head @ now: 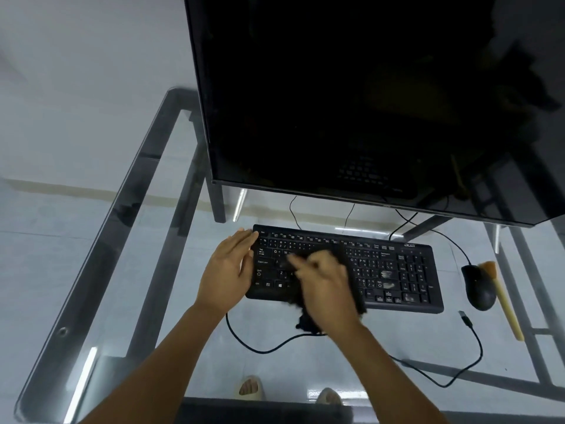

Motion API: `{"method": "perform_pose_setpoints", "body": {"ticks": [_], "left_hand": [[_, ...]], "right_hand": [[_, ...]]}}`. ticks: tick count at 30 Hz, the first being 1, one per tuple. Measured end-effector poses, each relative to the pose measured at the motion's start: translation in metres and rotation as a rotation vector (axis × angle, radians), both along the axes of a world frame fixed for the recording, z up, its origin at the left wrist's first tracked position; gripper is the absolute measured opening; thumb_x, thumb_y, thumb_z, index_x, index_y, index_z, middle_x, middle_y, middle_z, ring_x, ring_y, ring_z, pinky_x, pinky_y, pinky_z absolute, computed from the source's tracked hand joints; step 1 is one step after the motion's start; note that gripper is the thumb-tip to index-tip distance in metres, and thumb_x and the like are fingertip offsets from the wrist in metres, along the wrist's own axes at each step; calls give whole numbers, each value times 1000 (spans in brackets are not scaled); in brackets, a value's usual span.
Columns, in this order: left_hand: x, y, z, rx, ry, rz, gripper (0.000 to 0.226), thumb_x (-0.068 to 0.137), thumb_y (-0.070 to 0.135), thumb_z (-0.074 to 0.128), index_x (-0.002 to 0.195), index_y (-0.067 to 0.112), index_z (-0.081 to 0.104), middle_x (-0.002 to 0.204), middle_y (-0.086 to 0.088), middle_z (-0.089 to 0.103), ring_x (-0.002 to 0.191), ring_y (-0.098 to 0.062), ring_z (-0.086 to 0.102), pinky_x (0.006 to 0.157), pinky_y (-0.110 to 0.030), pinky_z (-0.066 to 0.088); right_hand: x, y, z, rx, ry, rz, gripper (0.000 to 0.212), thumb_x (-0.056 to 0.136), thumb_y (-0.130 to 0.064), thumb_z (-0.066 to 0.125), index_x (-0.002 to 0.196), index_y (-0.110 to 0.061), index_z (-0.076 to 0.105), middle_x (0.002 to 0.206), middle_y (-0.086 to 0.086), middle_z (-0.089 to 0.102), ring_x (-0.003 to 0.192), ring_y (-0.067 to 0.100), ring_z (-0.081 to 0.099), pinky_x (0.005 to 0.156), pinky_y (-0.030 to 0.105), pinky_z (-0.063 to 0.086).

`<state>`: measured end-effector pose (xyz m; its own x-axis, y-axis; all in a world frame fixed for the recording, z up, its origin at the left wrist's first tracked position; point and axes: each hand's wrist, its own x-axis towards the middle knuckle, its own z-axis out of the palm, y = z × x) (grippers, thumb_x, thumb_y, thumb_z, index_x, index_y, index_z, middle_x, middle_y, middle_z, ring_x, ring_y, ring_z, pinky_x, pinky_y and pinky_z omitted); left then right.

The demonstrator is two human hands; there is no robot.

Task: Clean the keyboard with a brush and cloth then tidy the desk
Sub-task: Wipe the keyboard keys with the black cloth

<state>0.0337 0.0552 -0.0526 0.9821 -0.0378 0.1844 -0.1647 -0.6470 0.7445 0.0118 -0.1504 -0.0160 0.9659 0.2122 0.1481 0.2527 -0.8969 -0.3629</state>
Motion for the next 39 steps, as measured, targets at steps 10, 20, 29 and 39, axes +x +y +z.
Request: {"method": "perform_pose_setpoints", "body": {"ticks": [10, 20, 29, 39], "left_hand": [[22, -16, 3, 113, 20, -112, 50, 100, 34, 27, 143, 13, 40, 150, 2, 38, 133, -5, 28, 115, -37, 22], [21, -10, 7, 110, 3, -155, 49, 100, 34, 29, 143, 14, 42, 148, 2, 41, 128, -8, 32, 111, -39, 31], [19, -11, 7, 126, 28, -144, 50, 100, 36, 27, 144, 16, 39, 150, 5, 38, 130, -9, 30, 112, -36, 28], [11, -11, 10, 39, 119, -100, 56, 96, 59, 15, 145, 48, -10, 151, 12, 33, 136, -17, 37, 98, -43, 46]], "right_hand": [[-15, 10, 0, 68, 80, 72, 30, 83, -26, 73, 112, -31, 64, 90, 0, 57, 82, 17, 49, 71, 35, 48], [-19, 11, -6, 103, 72, 242, 31, 81, -18, 72, 105, -38, 69, 91, -3, 50, 87, 21, 48, 69, 34, 45], [-26, 23, 0, -29, 94, 393, 49, 78, -5, 73, 112, -40, 68, 89, -6, 49, 82, 13, 41, 67, 27, 32], [3, 44, -4, 121, 19, -123, 33, 93, -24, 50, 123, -24, 64, 96, 0, 55, 86, 17, 49, 74, 26, 23]]}}
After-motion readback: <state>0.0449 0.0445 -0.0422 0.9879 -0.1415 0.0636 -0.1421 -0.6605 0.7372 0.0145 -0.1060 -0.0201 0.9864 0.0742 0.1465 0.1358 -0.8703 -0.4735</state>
